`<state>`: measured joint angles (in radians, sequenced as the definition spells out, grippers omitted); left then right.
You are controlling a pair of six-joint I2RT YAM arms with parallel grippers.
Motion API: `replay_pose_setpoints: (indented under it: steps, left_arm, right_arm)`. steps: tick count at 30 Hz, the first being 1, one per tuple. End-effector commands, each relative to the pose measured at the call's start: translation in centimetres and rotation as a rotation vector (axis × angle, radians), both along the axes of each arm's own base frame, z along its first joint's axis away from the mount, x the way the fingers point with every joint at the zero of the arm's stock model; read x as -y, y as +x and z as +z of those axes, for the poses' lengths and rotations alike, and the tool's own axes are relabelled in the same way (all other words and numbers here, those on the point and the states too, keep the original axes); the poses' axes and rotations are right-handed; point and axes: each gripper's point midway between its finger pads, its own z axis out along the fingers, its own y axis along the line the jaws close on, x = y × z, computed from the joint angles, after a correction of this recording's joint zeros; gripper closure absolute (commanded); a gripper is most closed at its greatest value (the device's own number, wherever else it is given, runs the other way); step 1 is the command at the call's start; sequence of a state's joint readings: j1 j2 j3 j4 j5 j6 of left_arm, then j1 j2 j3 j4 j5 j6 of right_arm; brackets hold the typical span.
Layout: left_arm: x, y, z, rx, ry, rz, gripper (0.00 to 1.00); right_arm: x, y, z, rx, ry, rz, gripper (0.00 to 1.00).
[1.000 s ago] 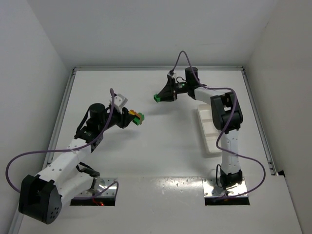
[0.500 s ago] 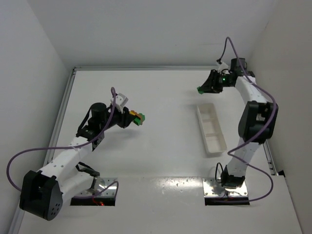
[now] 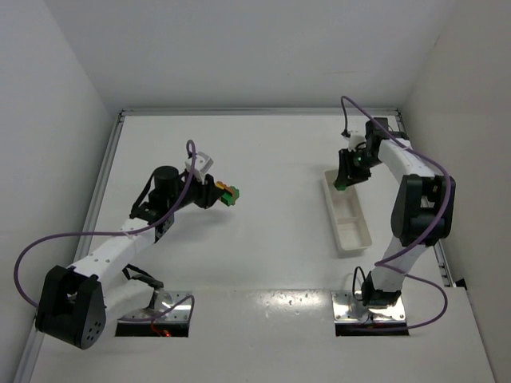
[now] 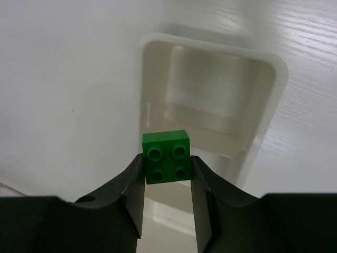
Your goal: Sort the legos into containers by color
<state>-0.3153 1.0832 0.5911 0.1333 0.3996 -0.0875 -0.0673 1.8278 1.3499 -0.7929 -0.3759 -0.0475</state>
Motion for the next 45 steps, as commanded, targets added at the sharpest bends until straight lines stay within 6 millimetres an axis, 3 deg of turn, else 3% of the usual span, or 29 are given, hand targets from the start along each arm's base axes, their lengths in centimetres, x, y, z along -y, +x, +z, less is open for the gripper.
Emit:
replay_pose_setpoints:
  steps: [1, 5, 11, 12, 13, 16, 21, 23, 24, 26, 27, 28, 31, 34, 35, 40, 41, 42, 45]
  left_arm:
    - [1.0, 1.0, 3.0, 0.087, -0.041, -0.026, 1.00]
    - [0.9, 1.1, 3.0, 0.088, -0.038, -0.018, 1.00]
    - [1.0, 1.2, 3.2, 0.097, -0.041, -0.018, 1.00]
    - [1.0, 1.2, 3.2, 0.097, -0.041, -0.018, 1.00]
    - [0.8, 1.3, 3.2, 0.098, -0.038, -0.009, 1.00]
    - [0.8, 1.3, 3.2, 0.098, -0.038, -0.009, 1.00]
    - [0.7, 1.3, 3.3, 0.109, -0.039, 0.000, 1.00]
    - [1.0, 0.8, 3.7, 0.110, -0.069, -0.017, 1.00]
    - [1.6, 0.3, 4.3, 0.116, -0.094, -0.053, 1.00]
    - [2.1, -0.2, 4.8, 0.105, -0.138, -0.092, 1.00]
    - [2.8, -1.1, 5.0, 0.092, -0.158, -0.150, 1.00]
    - [3.1, -1.4, 5.3, 0.093, -0.173, -0.171, 1.00]
    - [3.3, -1.8, 5.7, 0.080, -0.226, -0.178, 1.00]
    - [3.3, -1.9, 6.3, 0.080, -0.248, -0.175, 1.00]
    - [3.2, -1.8, 5.8, 0.072, -0.243, -0.162, 1.00]
    - [2.3, -1.7, 6.2, 0.105, -0.244, -0.121, 1.00]
    - [2.3, -1.8, 6.5, 0.114, -0.246, -0.122, 1.00]
    - [2.2, -1.6, 6.5, 0.115, -0.244, -0.110, 1.00]
    - [2.1, -1.4, 6.4, 0.127, -0.232, -0.091, 1.00]
  right_arm:
    - [1.2, 1.0, 0.4, 0.058, -0.094, 0.012, 0.99]
    - [0.9, 1.5, 0.0, 0.067, -0.102, 0.010, 0.78]
    - [0.4, 3.3, -0.3, 0.098, -0.131, 0.007, 0.68]
    - [0.1, 3.2, -0.4, 0.096, -0.139, 0.007, 0.63]
    - [0.1, 3.5, -0.1, 0.107, -0.139, 0.006, 0.50]
    - [0.0, 3.9, 0.3, 0.115, -0.153, -0.004, 0.33]
    - [-1.1, 4.2, 3.5, 0.198, -0.110, 0.017, 0.29]
    - [-3.1, 3.8, 6.4, 0.262, 0.018, 0.076, 0.34]
    - [-5.5, 3.2, 8.2, 0.284, 0.152, 0.153, 0.36]
    - [-8.1, 1.7, 10.1, 0.286, 0.289, 0.270, 0.36]
    - [-9.6, 1.0, 9.9, 0.242, 0.370, 0.319, 0.36]
    - [-12.2, -0.2, 11.4, 0.199, 0.487, 0.385, 0.36]
    - [-16.3, -1.6, 11.8, 0.140, 0.639, 0.447, 0.36]
    - [-19.9, -3.3, 11.3, -0.015, 0.786, 0.473, 0.36]
    - [-21.0, -3.9, 12.0, -0.077, 0.883, 0.474, 0.35]
    - [-24.3, -5.3, 11.2, -0.367, 1.088, 0.468, 0.33]
    - [-25.2, -5.6, 11.4, -0.347, 1.118, 0.548, 0.33]
    - [-25.7, -5.6, 11.2, -0.432, 1.121, 0.513, 0.33]
    - [-27.0, -6.1, 11.9, -0.443, 1.127, 0.577, 0.33]
